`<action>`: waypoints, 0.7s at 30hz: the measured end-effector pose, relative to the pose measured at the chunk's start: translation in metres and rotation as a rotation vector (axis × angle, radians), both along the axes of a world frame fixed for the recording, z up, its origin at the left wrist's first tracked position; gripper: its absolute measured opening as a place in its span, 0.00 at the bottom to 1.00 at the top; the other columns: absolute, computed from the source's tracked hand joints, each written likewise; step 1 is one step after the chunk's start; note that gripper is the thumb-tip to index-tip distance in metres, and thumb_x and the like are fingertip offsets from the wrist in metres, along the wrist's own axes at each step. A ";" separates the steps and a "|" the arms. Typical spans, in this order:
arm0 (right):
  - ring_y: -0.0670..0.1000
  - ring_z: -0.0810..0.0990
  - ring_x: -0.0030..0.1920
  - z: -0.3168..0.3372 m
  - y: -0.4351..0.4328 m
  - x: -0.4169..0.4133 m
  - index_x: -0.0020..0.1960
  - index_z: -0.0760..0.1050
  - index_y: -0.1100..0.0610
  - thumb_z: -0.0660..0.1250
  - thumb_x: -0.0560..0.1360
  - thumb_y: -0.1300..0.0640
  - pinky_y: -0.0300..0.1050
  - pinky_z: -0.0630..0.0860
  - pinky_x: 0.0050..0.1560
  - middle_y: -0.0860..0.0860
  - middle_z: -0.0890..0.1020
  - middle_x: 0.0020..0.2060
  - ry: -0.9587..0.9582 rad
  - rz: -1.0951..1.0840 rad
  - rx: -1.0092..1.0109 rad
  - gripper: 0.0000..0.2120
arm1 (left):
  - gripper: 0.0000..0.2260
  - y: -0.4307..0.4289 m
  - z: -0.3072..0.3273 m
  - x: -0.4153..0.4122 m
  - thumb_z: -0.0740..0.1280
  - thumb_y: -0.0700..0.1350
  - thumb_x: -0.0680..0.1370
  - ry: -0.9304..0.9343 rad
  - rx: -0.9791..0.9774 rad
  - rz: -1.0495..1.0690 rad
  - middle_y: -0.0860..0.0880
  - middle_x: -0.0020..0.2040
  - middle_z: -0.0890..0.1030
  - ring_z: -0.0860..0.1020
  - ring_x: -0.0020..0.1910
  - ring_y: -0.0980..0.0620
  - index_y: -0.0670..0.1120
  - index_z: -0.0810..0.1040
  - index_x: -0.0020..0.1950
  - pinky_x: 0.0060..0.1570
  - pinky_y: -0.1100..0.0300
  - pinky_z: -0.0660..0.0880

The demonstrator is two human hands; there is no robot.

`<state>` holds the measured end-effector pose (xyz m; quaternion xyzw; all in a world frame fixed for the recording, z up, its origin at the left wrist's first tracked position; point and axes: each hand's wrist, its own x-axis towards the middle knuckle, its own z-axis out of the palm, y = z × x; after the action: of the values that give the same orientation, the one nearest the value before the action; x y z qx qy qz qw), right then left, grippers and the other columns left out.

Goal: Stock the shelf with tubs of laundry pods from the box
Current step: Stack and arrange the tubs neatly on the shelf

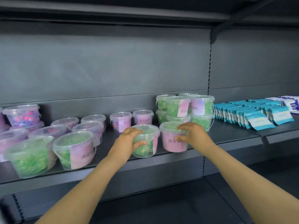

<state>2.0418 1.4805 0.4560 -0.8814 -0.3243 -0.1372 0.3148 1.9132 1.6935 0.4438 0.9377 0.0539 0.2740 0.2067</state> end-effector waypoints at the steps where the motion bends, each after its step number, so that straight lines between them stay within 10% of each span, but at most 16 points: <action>1: 0.51 0.72 0.65 0.003 -0.010 0.004 0.64 0.75 0.58 0.75 0.68 0.54 0.34 0.62 0.62 0.54 0.75 0.65 0.012 -0.001 -0.001 0.25 | 0.20 -0.009 0.001 0.006 0.69 0.49 0.74 -0.011 -0.014 -0.005 0.49 0.66 0.72 0.71 0.65 0.51 0.48 0.74 0.65 0.63 0.62 0.64; 11: 0.51 0.74 0.64 0.018 -0.116 0.074 0.61 0.77 0.56 0.76 0.67 0.53 0.32 0.63 0.58 0.53 0.76 0.64 0.003 -0.045 0.037 0.24 | 0.20 -0.110 0.001 0.088 0.70 0.48 0.73 -0.123 -0.171 -0.031 0.49 0.66 0.71 0.70 0.66 0.52 0.47 0.75 0.64 0.62 0.71 0.60; 14: 0.51 0.72 0.64 0.001 -0.135 0.097 0.61 0.78 0.58 0.76 0.67 0.55 0.28 0.58 0.56 0.54 0.77 0.62 -0.057 -0.071 0.064 0.24 | 0.20 -0.135 -0.010 0.110 0.70 0.48 0.73 -0.129 -0.194 -0.020 0.48 0.67 0.70 0.69 0.67 0.51 0.47 0.75 0.65 0.69 0.59 0.63; 21: 0.53 0.64 0.71 -0.043 -0.138 0.127 0.72 0.62 0.56 0.77 0.66 0.55 0.50 0.63 0.71 0.54 0.64 0.72 0.088 -0.059 0.421 0.40 | 0.29 -0.159 -0.032 0.138 0.70 0.51 0.73 -0.146 -0.210 0.071 0.48 0.74 0.55 0.61 0.71 0.52 0.50 0.65 0.71 0.67 0.65 0.58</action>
<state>2.1692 1.3426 0.4129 -0.8103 -0.2486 -0.1723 0.5019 2.0507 1.5347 0.4122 0.8860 0.1002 0.3415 0.2972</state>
